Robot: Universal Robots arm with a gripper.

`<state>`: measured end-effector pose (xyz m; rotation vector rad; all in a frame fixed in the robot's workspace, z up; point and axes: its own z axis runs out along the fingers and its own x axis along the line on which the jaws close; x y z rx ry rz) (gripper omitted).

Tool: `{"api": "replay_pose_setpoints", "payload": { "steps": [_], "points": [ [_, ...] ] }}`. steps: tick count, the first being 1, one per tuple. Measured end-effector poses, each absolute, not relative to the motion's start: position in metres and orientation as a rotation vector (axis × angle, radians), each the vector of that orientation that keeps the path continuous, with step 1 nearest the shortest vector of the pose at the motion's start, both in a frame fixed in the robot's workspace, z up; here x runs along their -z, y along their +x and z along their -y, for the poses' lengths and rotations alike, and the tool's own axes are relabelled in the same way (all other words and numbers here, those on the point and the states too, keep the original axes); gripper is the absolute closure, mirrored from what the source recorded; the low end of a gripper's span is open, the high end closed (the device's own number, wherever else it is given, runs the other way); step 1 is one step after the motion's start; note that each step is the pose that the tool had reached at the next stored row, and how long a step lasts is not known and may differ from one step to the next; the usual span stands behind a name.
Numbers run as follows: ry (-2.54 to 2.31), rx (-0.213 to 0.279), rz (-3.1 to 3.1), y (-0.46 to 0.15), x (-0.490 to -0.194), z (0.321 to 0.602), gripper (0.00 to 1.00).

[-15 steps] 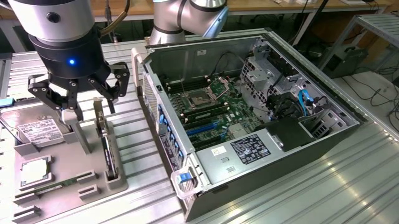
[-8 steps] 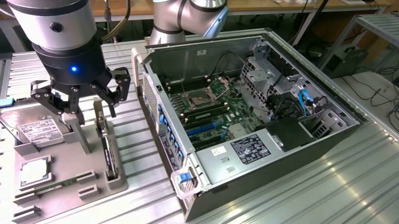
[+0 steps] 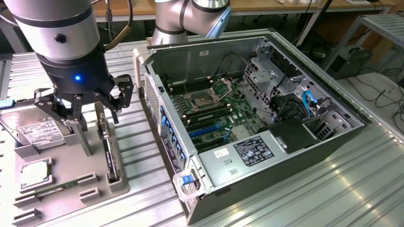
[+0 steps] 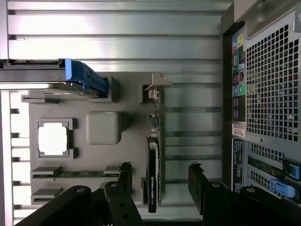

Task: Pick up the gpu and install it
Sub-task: 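Pick up the gpu and move the gpu toward the slot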

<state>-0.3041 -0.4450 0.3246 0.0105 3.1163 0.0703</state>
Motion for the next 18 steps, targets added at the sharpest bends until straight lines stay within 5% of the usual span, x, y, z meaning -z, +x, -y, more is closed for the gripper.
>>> {"api": "replay_pose_setpoints", "payload": {
  "steps": [18],
  "points": [
    [0.01,-0.071,-3.116,-0.304,-0.305,0.446,0.4]
  ]
}}
